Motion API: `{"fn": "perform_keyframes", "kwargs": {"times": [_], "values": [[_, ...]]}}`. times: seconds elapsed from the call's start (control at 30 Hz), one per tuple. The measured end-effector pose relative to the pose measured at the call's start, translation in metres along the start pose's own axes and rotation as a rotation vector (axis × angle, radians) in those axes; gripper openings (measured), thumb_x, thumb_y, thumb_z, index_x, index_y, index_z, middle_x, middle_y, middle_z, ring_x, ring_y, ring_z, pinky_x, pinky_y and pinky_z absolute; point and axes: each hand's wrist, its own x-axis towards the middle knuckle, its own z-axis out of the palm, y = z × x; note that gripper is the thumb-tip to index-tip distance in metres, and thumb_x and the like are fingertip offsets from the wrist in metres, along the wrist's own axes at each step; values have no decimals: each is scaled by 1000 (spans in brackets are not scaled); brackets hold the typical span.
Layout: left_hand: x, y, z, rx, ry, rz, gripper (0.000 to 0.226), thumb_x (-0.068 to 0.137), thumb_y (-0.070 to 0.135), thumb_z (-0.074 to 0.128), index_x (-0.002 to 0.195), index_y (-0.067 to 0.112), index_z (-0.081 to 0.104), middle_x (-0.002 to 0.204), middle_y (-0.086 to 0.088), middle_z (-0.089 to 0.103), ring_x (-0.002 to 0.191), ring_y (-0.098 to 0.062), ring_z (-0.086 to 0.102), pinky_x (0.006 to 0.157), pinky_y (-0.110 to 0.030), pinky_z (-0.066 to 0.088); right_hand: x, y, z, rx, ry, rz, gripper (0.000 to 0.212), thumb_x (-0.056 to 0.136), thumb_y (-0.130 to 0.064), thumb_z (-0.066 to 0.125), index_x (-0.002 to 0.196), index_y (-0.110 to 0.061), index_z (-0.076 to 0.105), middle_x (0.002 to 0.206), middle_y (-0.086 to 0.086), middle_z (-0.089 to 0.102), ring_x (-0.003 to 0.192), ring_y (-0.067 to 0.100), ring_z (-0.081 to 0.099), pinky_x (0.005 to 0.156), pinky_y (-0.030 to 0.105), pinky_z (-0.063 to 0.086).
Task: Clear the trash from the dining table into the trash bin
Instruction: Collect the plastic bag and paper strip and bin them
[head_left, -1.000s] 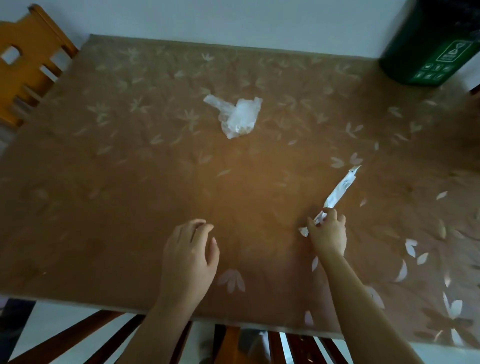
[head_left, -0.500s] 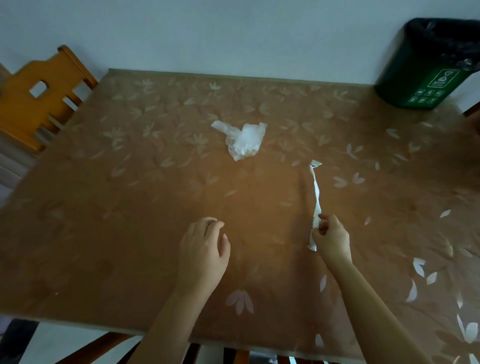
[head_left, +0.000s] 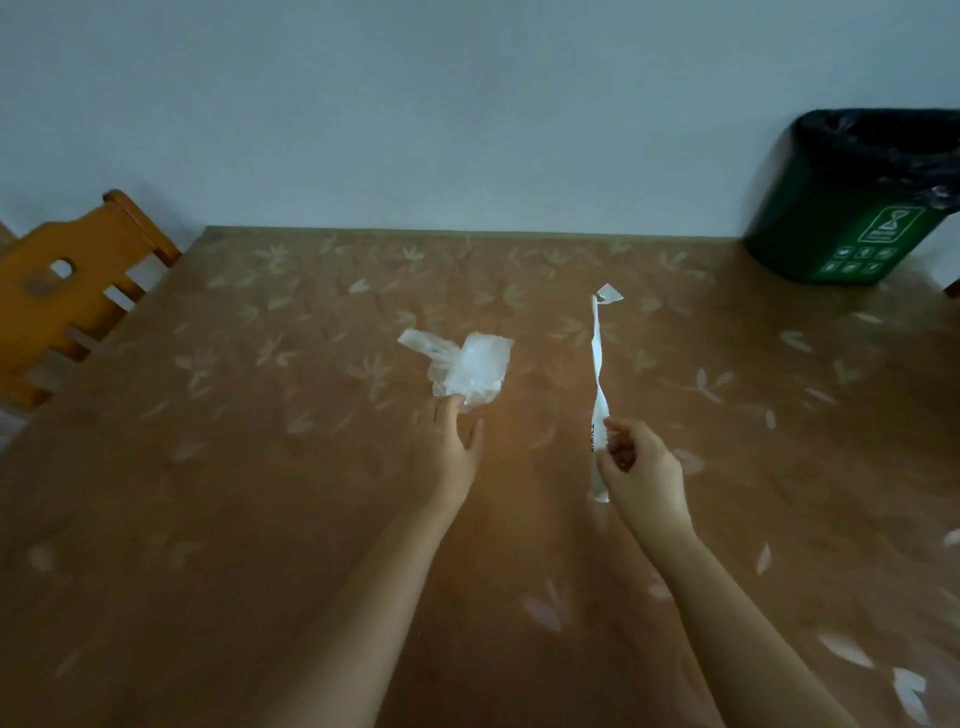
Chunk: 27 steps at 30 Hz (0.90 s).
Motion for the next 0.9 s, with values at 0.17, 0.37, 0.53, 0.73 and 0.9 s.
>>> {"fn": "perform_keyframes", "kwargs": {"times": [0.17,0.37,0.53,0.73,0.9], "values": [[43,-1,45,-66,-48,-154,37,80,25,67,108,4,57,108,-15,60,97,-30,55,78,-37,44,39,13,11,61,14,-5,32,80,1,57,110,-12,58,81,-3,56,72,5,54,63,3,40],[75,15,79,-74,25,-185,39,76,20,71,107,1,57,103,-17,62,98,-33,54,83,-37,37,66,33,22,125,23,8,33,80,2,57,109,-14,57,81,-1,56,71,7,54,64,4,41],[88,17,82,-135,83,-215,14,82,10,62,92,1,59,91,-11,62,82,-24,57,66,-17,30,70,43,21,148,37,49,33,80,1,57,109,-14,57,82,-2,56,71,9,53,62,5,42],[78,16,70,-266,66,-234,4,84,3,55,83,4,58,82,-3,59,73,-13,51,64,-6,37,57,39,13,121,31,60,31,81,1,56,109,-14,57,78,-5,54,68,10,53,61,13,45],[47,16,38,-379,66,-303,5,85,6,57,87,10,58,78,5,57,73,-9,52,64,-3,36,30,26,1,113,41,82,31,81,0,57,109,-14,57,79,-4,55,68,10,54,63,12,46]]}}
